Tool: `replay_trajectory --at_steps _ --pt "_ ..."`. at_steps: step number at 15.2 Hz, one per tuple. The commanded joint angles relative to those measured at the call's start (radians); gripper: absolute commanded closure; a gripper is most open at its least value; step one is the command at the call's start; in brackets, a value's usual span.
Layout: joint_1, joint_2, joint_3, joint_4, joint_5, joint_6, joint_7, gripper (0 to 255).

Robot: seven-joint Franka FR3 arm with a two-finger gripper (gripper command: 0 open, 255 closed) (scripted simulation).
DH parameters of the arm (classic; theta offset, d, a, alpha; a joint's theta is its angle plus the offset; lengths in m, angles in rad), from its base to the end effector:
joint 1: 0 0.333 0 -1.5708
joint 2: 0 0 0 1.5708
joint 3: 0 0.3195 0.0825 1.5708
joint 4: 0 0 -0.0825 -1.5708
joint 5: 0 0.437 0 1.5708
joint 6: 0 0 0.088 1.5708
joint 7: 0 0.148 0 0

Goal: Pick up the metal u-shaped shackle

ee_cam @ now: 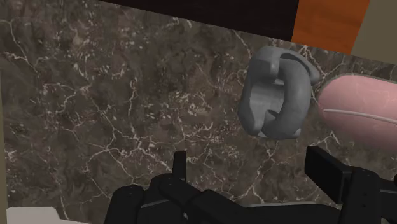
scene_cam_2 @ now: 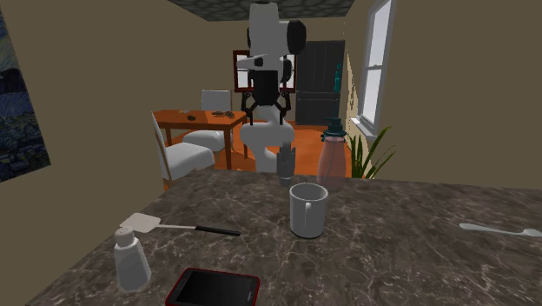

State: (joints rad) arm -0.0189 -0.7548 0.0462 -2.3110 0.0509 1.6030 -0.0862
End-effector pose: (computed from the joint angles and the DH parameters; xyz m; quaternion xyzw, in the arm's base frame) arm 0.3716 0.0203 0.5670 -0.9984 -0.0506 -0.0235 0.0088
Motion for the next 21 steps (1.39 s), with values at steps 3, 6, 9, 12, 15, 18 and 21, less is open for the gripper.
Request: replay_trajectory --at_steps 3,6,9,12,15,18,21 --pt "0.001 0.043 0.025 0.0 0.043 -0.037 0.065 0" --pt "0.006 0.108 0.058 -0.001 0.115 -0.084 0.163 0" --pt "0.01 0.143 0.075 -0.016 0.157 -0.092 0.212 0" --pt "0.011 0.141 0.079 -0.057 0.159 -0.053 0.207 0" --pt "0.012 0.141 0.082 -0.097 0.162 -0.013 0.201 0" --pt "0.012 0.141 0.084 -0.106 0.164 -0.005 0.202 255" --pt "0.012 0.14 0.084 -0.107 0.164 -0.004 0.202 255"
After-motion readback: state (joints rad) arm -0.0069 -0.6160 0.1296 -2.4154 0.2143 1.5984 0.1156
